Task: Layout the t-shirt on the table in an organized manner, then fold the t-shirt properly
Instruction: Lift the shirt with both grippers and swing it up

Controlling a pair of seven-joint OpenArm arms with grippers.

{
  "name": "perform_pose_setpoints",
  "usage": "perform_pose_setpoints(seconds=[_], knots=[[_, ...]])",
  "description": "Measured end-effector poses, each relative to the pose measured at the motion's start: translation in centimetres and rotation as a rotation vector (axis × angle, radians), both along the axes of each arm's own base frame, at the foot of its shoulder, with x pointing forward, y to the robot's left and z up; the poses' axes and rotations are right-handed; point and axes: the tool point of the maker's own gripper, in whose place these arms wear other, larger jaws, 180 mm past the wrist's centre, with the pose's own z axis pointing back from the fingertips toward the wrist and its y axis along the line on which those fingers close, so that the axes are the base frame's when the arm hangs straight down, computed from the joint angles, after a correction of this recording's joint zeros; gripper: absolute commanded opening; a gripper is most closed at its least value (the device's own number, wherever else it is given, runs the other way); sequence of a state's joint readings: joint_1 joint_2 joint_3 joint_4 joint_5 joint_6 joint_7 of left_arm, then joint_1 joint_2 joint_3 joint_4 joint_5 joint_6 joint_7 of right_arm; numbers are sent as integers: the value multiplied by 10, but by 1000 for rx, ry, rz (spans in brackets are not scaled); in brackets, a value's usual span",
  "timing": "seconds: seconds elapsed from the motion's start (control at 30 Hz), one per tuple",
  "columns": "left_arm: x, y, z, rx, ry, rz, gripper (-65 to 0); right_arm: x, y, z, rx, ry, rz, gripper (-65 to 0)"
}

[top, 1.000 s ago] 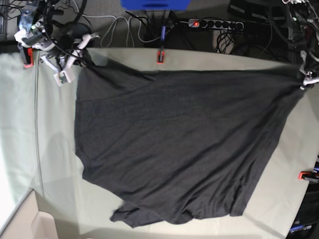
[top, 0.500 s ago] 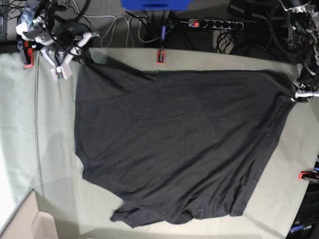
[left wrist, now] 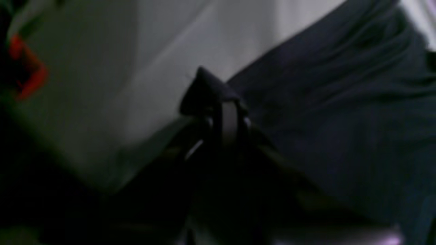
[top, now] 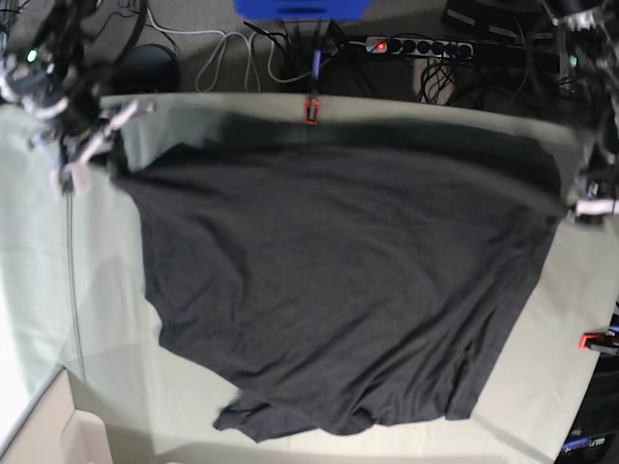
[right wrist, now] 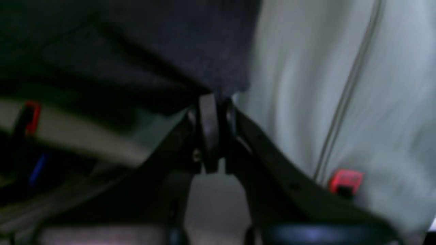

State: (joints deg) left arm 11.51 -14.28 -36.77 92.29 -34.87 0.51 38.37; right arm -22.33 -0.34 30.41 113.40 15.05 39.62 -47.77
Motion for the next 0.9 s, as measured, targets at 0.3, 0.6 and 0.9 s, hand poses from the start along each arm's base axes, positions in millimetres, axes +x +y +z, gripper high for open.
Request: perform_pose_setpoints(seconds=[0.3,0.6,0.9], knots=[[116,-59,82,-16,-247,-168,-649,110,-47,63,-136,-115,11,-650],[243,-134,192,-12,-422,-394,-649,233,-122,216,-225,-316,-61,-650],[319,-134,335,24,-551,-400,-649,270,-144,339,-218,-521,-86,-650]])
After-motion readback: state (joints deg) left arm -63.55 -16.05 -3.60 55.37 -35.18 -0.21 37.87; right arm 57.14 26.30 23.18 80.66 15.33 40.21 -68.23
